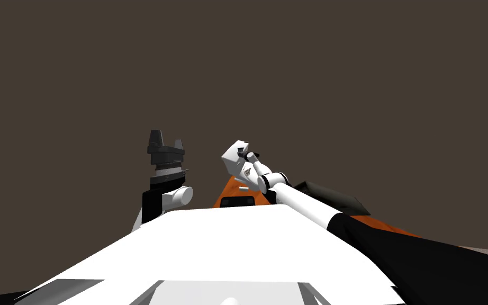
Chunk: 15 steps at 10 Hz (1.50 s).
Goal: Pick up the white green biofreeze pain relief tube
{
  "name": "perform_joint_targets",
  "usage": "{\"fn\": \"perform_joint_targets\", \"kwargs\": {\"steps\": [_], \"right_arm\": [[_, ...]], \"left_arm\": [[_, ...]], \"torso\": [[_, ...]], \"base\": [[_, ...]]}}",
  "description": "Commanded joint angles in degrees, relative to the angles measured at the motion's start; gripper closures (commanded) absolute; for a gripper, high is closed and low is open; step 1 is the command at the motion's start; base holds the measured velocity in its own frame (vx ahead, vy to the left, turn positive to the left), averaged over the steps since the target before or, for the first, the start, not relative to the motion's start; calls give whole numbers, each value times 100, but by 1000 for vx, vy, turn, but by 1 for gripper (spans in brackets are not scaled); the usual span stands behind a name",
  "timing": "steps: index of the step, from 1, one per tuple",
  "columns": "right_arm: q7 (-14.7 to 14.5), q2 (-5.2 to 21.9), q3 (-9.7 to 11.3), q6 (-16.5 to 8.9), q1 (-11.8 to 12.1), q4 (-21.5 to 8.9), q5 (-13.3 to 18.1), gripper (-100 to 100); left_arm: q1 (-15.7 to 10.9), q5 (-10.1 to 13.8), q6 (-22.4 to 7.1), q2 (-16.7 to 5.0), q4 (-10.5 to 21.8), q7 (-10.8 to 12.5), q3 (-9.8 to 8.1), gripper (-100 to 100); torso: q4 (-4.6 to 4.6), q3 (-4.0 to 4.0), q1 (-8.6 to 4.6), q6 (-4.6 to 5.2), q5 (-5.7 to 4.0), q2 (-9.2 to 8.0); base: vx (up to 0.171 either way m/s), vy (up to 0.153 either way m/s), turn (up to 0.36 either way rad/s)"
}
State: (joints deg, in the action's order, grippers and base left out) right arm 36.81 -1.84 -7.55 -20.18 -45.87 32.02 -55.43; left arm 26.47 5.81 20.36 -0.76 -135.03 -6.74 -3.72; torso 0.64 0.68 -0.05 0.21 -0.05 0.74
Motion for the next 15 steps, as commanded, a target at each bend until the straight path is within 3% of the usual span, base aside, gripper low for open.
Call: {"fn": "perform_joint_targets", "kwargs": {"steps": [1, 2, 6, 7, 9, 10, 12, 15], "right_arm": [[-286, -5, 1, 17, -51, -94, -148, 100], [-484, -6, 23, -266, -112, -189, -429, 100], [-894, -6, 23, -266, -112, -189, -669, 100], [-1087, -8, 45, -549, -173, -284, -928, 100], [-1474, -8, 45, -549, -173, -284, -1190, 100], [-1626, -9, 67, -818, -234, -379, -1412, 100], [-1460, -9, 67, -832, -234, -311, -1351, 100], [-1899, -9, 67, -832, -234, -379, -1711, 100]], "left_arm": [[0, 0, 0, 0, 0, 0, 0, 0], [0, 0, 0, 0, 0, 0, 0, 0], [0, 0, 0, 0, 0, 0, 0, 0], [0, 0, 0, -1, 0, 0, 0, 0], [1, 0, 0, 0, 0, 0, 0, 0], [0, 0, 0, 0, 0, 0, 0, 0], [0, 0, 0, 0, 0, 0, 0, 0], [0, 0, 0, -1, 0, 0, 0, 0]], "torso": [[0, 0, 0, 0, 0, 0], [1, 0, -11, -3, -3, -1], [2, 2, -11, -3, -3, 2], [1, 0, -21, 2, -4, 0], [2, 2, 9, 6, 1, 3], [0, 0, 5, -2, 0, 1], [0, 1, 14, 5, 2, 4], [-2, -2, -25, 3, -8, -3]], "base": [[-2, 2, 57], [12, 81, -364], [6, 37, -59], [19, 63, -360], [5, 86, -160], [26, 102, -333], [4, 78, -152], [-6, -6, 19]]}}
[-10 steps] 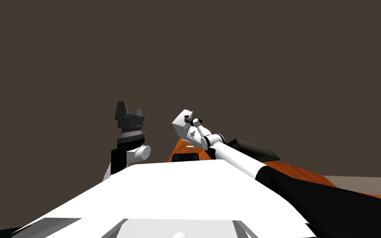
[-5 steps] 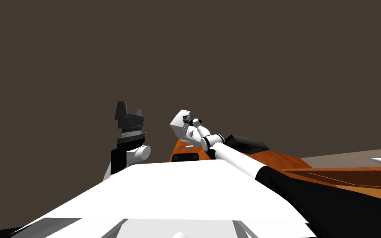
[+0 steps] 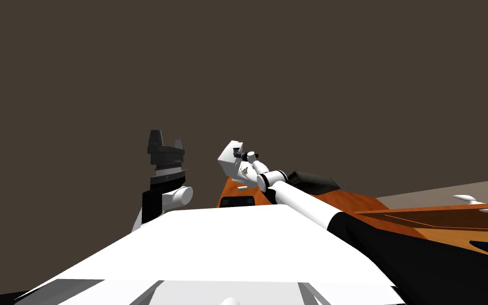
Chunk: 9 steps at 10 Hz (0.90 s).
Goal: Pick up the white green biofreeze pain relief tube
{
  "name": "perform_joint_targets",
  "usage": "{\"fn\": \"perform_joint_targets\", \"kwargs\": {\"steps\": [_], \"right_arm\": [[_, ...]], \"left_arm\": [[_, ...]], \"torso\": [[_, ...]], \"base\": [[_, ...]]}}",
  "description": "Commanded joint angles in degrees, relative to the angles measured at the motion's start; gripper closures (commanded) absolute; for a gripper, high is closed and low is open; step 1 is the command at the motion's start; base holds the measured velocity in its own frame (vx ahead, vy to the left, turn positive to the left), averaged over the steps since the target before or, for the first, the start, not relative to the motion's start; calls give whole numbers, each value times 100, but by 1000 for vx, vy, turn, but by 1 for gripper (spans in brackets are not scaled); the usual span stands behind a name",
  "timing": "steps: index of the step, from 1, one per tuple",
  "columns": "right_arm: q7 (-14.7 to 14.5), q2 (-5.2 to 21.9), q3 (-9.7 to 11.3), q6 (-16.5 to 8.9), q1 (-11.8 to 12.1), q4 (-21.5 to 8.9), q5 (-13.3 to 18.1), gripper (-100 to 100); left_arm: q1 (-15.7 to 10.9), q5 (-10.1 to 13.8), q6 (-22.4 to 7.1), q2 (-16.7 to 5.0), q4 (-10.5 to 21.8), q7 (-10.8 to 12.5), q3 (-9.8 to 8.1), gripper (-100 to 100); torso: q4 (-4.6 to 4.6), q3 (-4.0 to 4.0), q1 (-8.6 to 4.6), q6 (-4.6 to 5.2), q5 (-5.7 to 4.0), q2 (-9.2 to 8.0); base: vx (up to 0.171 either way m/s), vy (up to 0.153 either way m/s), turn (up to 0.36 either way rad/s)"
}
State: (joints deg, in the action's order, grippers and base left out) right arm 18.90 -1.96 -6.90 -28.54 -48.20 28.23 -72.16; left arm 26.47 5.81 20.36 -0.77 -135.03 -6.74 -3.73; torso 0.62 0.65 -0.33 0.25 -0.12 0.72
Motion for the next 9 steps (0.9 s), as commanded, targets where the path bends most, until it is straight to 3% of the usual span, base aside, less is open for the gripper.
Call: {"fn": "perform_joint_targets", "kwargs": {"steps": [1, 2, 4, 5, 6, 8, 9], "right_arm": [[-286, 3, 2, 5, 0, 0, -38, 100], [-450, 2, 24, -278, -61, -95, -317, 100], [-872, 2, 24, -278, -61, -95, -559, 100], [-1067, 1, 46, -536, -123, -189, -815, 100], [-1345, 1, 46, -561, -123, -189, -1059, 100], [-1513, 1, 46, -561, -123, -189, -1080, 100], [-1399, -2, 66, -558, -101, -143, -1039, 100]], "left_arm": [[0, 0, 0, 0, 0, 0, 0, 0], [0, 0, 0, 0, 0, 0, 0, 0], [1, 0, 0, 1, 0, 0, 1, 0], [0, 0, 0, 1, 0, 0, 1, 0], [1, 0, 0, 1, 0, 0, 0, 0], [0, 0, 0, 0, 0, 0, 1, 0], [0, 0, 0, 0, 0, 0, 0, 0]], "torso": [[0, 0, 0, 0, 0, 0], [-1, 0, 1, 1, 1, 0], [-2, -1, 44, 1, 9, -1], [-2, -2, 35, -4, 8, -1], [-4, -4, 37, 10, 9, -4], [-6, -5, 28, -6, 7, -4], [-5, -4, 15, -4, 5, -2]], "base": [[2, -6, -4], [0, 81, -294], [0, 99, -189], [-9, 93, -368], [-9, 100, -262], [1, 23, 24], [2, -1, 13]]}}
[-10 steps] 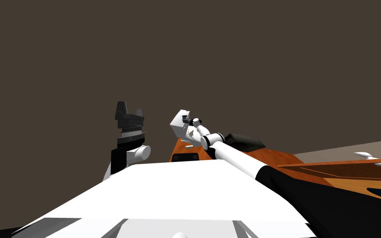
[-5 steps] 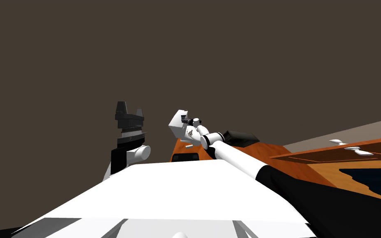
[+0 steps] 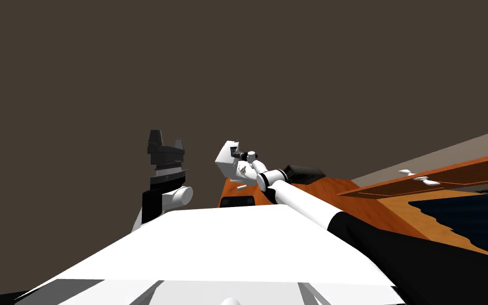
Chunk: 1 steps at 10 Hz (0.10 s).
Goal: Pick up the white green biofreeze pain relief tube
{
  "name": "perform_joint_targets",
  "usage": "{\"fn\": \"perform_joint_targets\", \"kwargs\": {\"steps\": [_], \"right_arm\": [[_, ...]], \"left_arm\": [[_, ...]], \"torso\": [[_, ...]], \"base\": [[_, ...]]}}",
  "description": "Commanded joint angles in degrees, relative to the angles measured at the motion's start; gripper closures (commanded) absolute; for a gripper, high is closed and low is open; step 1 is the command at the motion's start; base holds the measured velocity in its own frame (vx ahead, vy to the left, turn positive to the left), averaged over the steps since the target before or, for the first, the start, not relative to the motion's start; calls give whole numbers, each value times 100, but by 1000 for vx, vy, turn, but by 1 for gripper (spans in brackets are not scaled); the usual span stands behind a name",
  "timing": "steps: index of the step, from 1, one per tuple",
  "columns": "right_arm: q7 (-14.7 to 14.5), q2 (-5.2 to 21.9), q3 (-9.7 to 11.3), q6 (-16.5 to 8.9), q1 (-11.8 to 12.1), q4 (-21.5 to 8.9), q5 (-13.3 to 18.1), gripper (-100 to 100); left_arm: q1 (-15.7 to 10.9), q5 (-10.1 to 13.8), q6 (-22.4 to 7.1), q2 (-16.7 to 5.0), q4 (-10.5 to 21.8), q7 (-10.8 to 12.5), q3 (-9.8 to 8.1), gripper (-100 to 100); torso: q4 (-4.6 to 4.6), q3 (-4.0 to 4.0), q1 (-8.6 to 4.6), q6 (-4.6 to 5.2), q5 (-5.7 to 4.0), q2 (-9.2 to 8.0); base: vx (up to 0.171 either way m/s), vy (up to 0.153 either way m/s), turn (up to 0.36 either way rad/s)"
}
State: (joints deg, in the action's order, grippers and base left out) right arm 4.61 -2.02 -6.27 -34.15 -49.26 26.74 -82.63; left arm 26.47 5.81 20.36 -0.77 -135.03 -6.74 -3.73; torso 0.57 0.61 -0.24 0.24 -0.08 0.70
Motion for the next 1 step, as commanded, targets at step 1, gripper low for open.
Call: {"fn": "perform_joint_targets", "kwargs": {"steps": [1], "right_arm": [[0, 0, 0, 0, 0, 0, 0, 0]], "left_arm": [[0, 0, 0, 0, 0, 0, 0, 0]], "torso": [[0, 0, 0, 0, 0, 0]], "base": [[0, 0, 0]]}}
